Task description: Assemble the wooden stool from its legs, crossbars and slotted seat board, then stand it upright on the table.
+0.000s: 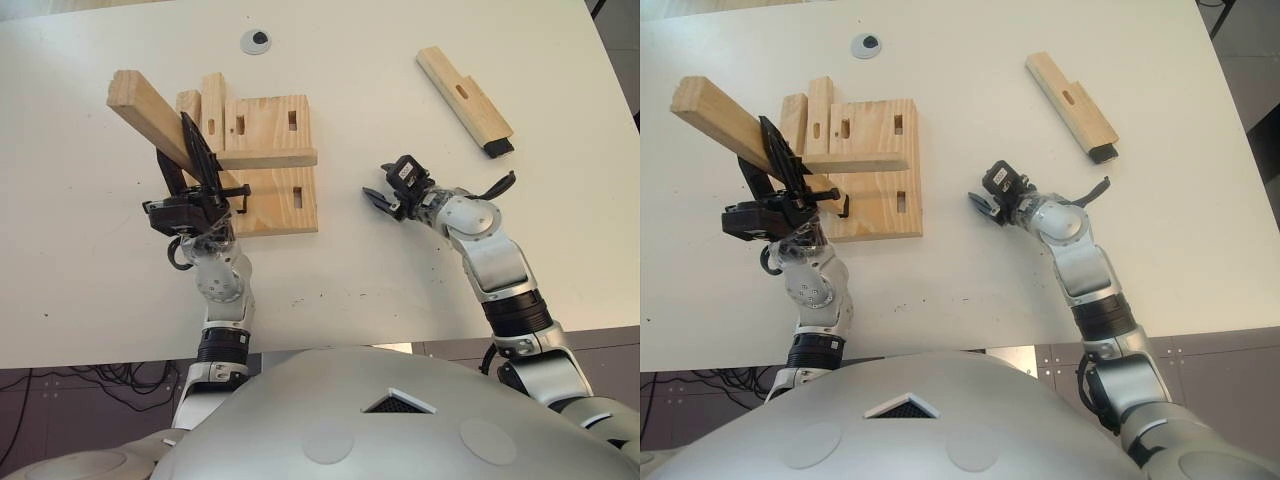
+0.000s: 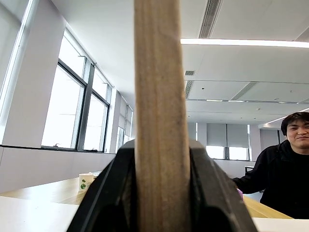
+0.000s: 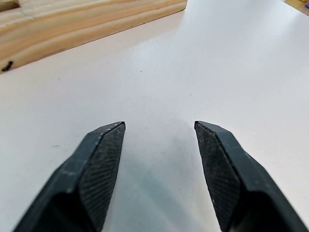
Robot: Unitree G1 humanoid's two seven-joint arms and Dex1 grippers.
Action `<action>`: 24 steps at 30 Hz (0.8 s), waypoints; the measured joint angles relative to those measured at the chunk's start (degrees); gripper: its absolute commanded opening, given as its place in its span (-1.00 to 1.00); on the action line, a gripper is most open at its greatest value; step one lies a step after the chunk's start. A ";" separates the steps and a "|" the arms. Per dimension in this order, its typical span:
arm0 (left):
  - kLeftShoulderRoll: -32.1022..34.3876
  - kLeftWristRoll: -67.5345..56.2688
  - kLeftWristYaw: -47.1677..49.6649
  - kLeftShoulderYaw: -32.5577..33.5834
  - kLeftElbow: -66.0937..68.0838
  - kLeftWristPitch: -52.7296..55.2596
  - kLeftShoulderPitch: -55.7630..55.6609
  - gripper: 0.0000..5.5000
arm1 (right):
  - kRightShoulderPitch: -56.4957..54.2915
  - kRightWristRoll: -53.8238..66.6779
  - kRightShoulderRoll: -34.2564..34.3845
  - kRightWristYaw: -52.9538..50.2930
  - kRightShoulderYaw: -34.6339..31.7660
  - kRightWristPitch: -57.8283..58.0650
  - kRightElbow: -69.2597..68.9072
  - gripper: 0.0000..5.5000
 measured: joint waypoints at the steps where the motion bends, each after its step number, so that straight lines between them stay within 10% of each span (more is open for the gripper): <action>1: 1.20 -0.36 -1.41 0.24 2.07 3.58 1.30 -0.33 | 0.07 -0.01 0.01 -0.11 0.03 -0.08 0.04 -0.03; 7: 4.39 -5.13 -6.43 1.03 5.07 25.86 -0.57 -0.09 | 0.40 -0.04 0.04 -1.01 0.18 -0.51 0.01 -0.03; 24: 6.81 3.35 4.07 4.37 -7.91 15.77 10.99 -0.09 | 2.71 -0.50 -0.11 -3.74 0.00 -4.87 -0.61 -0.03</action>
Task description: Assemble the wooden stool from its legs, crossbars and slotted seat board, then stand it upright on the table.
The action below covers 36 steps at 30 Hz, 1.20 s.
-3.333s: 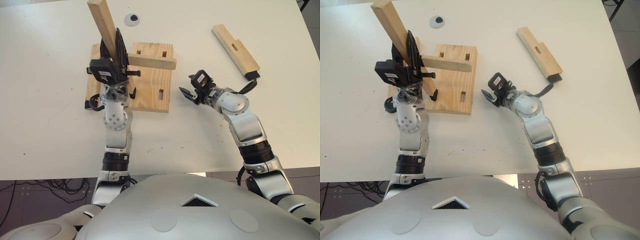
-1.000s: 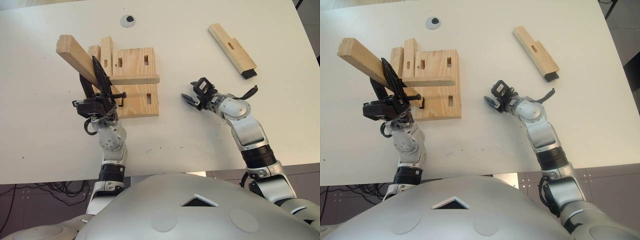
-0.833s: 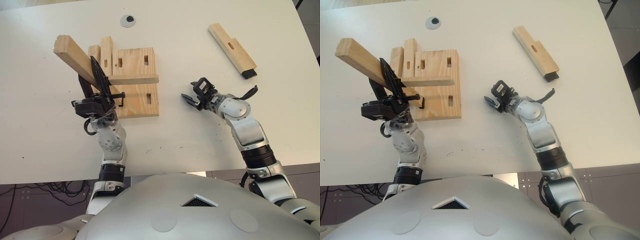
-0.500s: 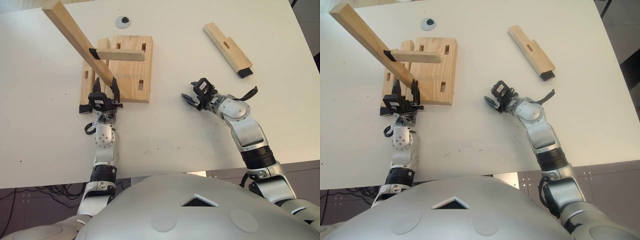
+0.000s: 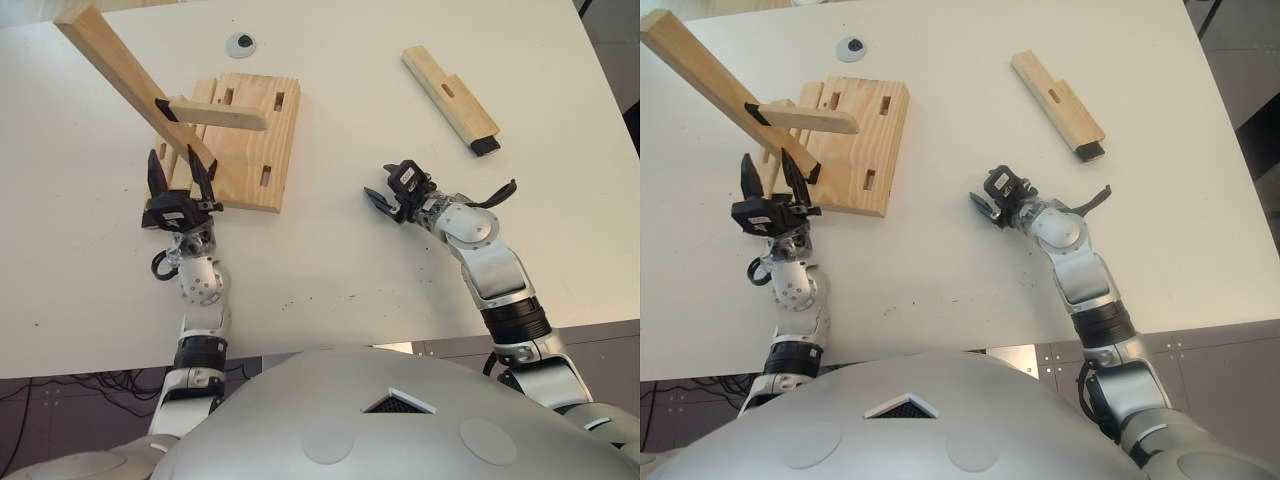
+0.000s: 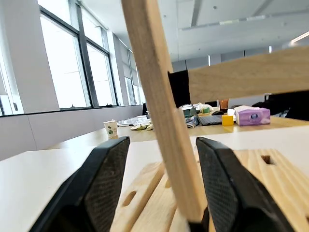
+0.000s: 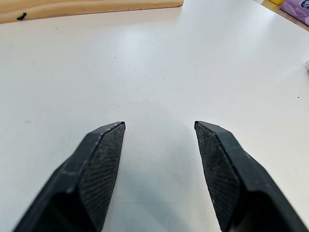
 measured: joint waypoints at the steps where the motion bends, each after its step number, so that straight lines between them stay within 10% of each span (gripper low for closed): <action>1: 0.40 0.80 -0.22 1.04 -4.75 2.59 3.22 -0.09 | 0.08 -0.01 -0.05 -0.40 -0.24 -0.32 -0.11 -0.03; 9: 14.70 -7.74 -3.39 10.38 -27.50 38.48 -33.44 -0.55 | 0.31 -0.04 0.20 -2.06 0.23 -2.40 0.68 -0.03; 18: 22.91 -33.24 -14.99 12.26 -4.44 92.88 -75.44 -0.99 | -1.97 -0.24 1.27 -4.03 2.36 -4.48 4.58 -0.03; 21: 26.70 -32.30 -17.48 11.20 0.84 96.55 -83.25 -0.99 | -2.79 -0.83 2.69 -4.76 3.01 -4.46 5.85 -0.03; 36: 23.21 -28.39 -18.35 9.60 -12.90 93.76 -55.88 -0.99 | -3.12 -1.24 2.33 -5.66 3.06 -6.10 7.72 -0.03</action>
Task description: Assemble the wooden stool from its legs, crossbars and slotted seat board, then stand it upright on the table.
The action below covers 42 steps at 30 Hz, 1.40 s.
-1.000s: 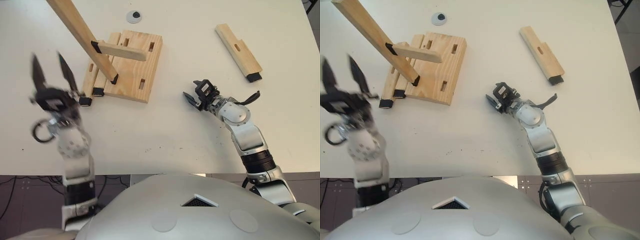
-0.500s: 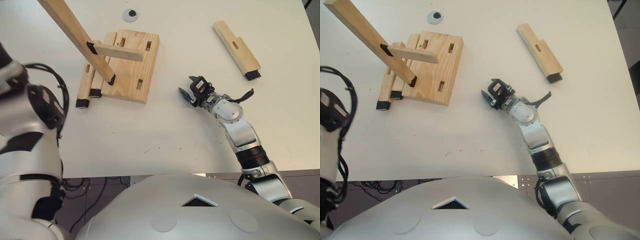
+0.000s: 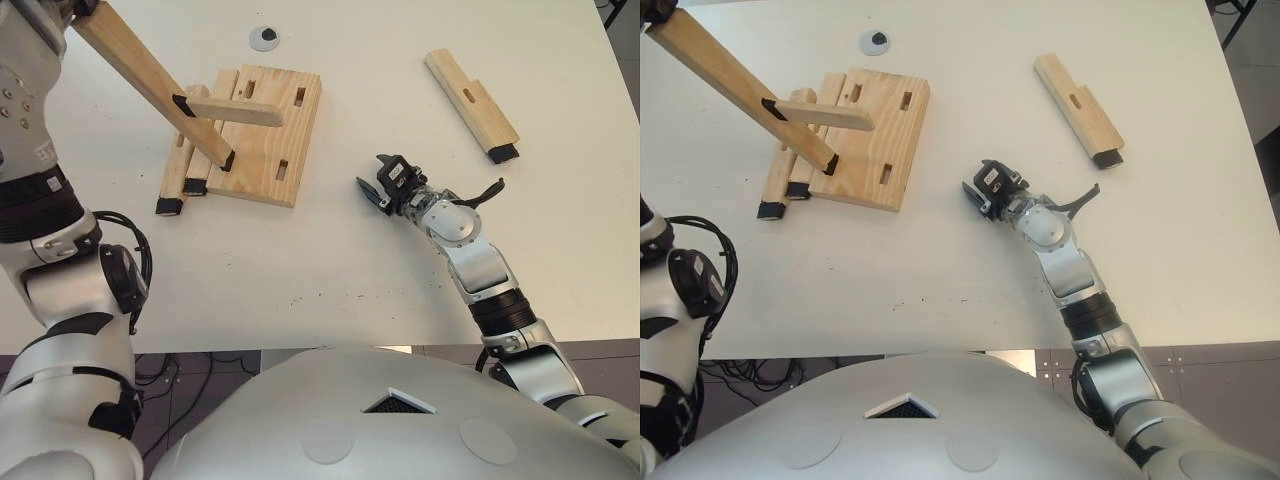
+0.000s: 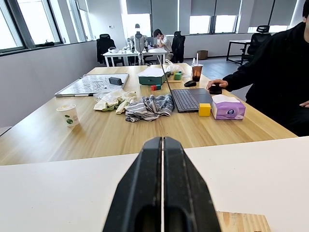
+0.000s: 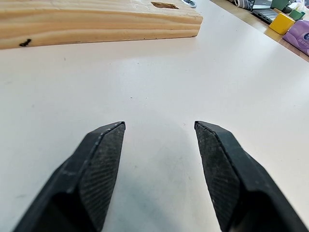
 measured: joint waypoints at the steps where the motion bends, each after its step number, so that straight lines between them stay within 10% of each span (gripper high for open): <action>1: -0.03 0.14 0.24 0.01 -0.39 -0.01 0.21 -0.99 | 0.00 0.00 0.01 0.02 0.01 -0.01 0.00 -0.03; 23: -9.65 1.44 8.61 1.85 -17.13 -1.41 9.50 -0.99 | 0.44 0.04 -0.10 0.03 -1.14 0.44 -0.25 -0.03; 35: -39.30 -9.10 22.33 17.55 -15.54 10.17 -4.56 -0.99 | -0.38 2.32 0.05 1.35 -4.07 3.03 0.05 -0.03; 42: -38.44 -11.59 26.04 19.68 -15.49 12.68 -5.79 -0.99 | -5.00 4.20 0.02 -1.57 -12.48 5.17 1.20 -0.03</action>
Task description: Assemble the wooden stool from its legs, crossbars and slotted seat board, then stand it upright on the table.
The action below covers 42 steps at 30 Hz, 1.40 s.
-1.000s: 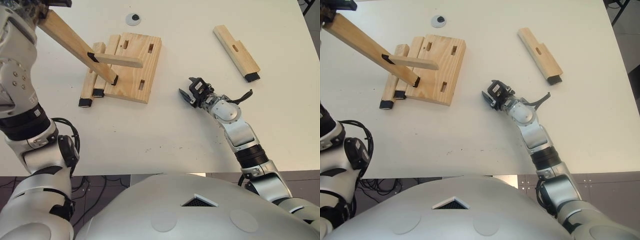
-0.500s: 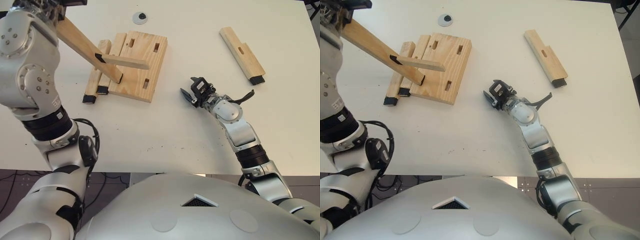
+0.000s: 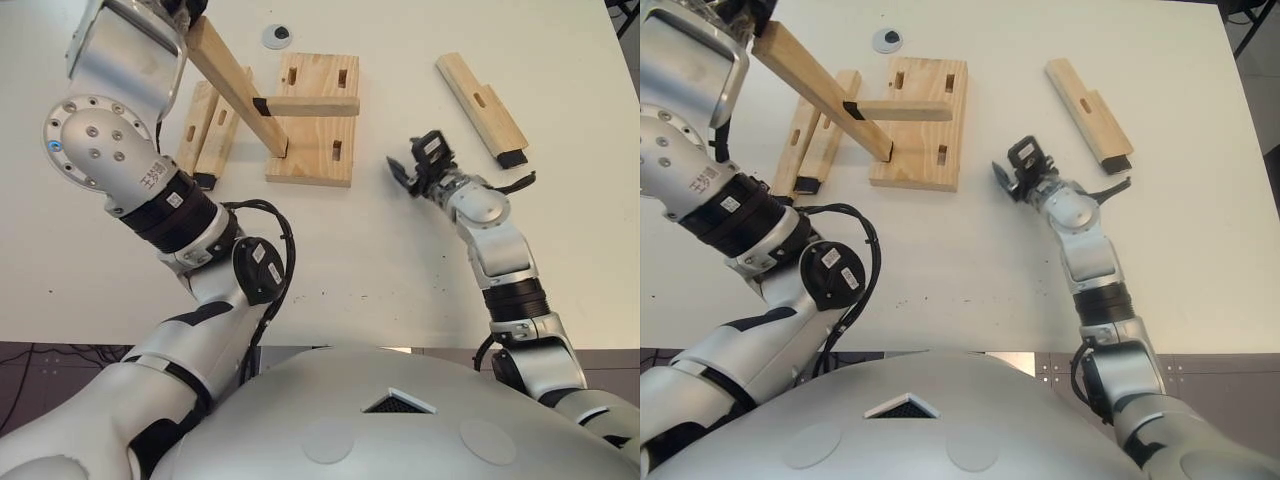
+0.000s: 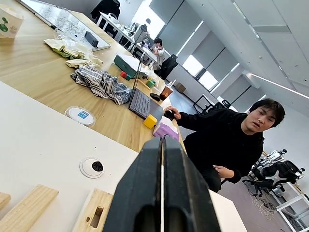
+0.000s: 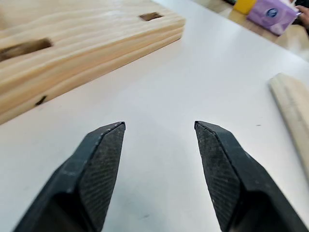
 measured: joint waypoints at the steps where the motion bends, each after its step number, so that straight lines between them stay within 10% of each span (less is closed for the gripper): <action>1: 1.47 0.26 -1.27 -1.24 -0.16 -1.15 0.30 -0.99 | -0.75 0.42 0.01 -0.33 -1.20 0.32 -0.47 -0.03; 8: 15.86 6.98 -11.88 -7.05 3.16 -14.30 4.31 -0.99 | -4.01 2.20 0.18 -1.04 -4.00 4.12 -3.85 -0.03; 16: 33.78 11.58 -23.21 -10.88 19.38 -8.61 12.32 -0.53 | -1.72 2.15 0.58 -1.19 -1.90 5.17 -5.13 -0.03; 21: 35.34 14.17 -29.20 -14.27 30.27 -10.40 17.02 -0.29 | -1.48 2.16 0.60 -1.35 -1.83 5.41 -5.18 -0.03; 42: 33.42 15.49 -35.64 -18.49 29.17 -11.13 23.65 -0.29 | -1.04 2.02 0.31 -1.08 -1.21 5.27 -3.32 -0.03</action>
